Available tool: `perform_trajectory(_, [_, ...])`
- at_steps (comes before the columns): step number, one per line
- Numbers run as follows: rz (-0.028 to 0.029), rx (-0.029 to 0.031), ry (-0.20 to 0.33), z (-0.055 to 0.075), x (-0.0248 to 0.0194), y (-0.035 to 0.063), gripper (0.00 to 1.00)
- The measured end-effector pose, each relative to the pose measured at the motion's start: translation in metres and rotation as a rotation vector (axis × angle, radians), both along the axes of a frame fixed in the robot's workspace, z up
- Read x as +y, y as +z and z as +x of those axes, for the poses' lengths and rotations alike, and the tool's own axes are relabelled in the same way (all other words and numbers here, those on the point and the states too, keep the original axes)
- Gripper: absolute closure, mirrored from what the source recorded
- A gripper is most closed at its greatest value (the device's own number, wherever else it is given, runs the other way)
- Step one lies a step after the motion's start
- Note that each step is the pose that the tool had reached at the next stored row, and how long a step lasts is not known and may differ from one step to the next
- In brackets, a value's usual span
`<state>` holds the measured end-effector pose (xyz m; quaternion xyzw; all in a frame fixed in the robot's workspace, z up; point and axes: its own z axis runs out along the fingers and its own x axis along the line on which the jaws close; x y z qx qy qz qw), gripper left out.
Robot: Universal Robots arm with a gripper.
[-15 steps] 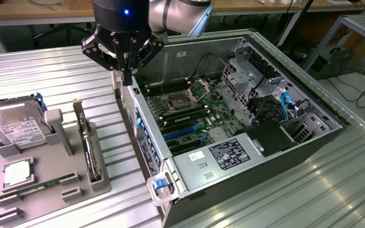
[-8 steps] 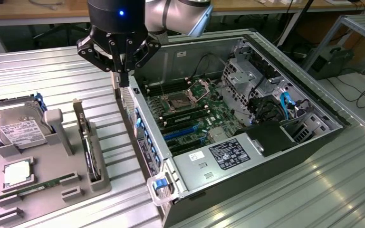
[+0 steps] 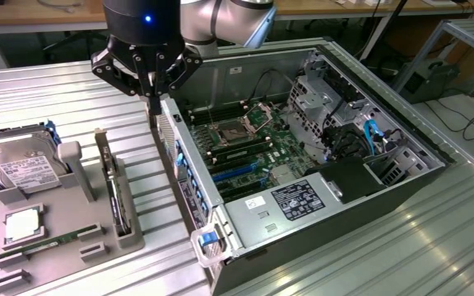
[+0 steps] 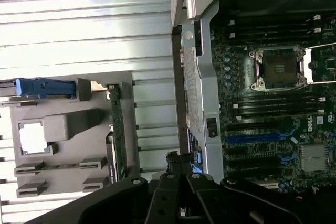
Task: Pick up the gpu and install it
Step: 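Reach for the gpu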
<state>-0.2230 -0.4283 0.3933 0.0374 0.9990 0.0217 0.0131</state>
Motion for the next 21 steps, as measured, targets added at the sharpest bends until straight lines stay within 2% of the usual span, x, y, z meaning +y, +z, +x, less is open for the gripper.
perform_trajectory(21, [0.0005,0.0,0.0,-0.02,-0.005,0.0,0.89])
